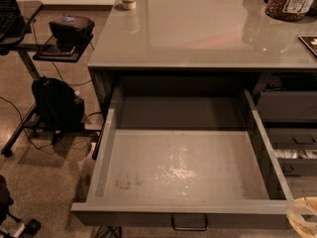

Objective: Close top drawer

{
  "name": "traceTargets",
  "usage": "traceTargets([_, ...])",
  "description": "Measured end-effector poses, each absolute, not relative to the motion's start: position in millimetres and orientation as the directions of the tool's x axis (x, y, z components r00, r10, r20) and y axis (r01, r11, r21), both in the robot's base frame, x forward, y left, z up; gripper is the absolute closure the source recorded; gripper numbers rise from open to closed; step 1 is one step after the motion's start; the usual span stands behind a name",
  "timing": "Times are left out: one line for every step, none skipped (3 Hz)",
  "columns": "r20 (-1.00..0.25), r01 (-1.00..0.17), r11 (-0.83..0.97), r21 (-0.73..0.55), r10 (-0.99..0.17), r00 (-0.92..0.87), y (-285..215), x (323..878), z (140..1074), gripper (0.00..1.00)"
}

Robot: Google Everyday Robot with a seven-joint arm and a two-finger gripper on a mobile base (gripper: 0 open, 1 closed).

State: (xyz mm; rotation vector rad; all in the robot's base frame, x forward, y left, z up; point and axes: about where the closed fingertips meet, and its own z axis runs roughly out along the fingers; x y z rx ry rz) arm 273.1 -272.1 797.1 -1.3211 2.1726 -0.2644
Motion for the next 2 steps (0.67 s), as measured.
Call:
traceTargets([-0.308, -0.827, 0.374, -0.421, -0.916, -0.257, -259.1, 263.9, 791.9, 1.0])
traceTargets([-0.172, -0.928, 0.155, -0.34, -0.98, -0.1, -251.7, 233.4, 765.5, 1.0])
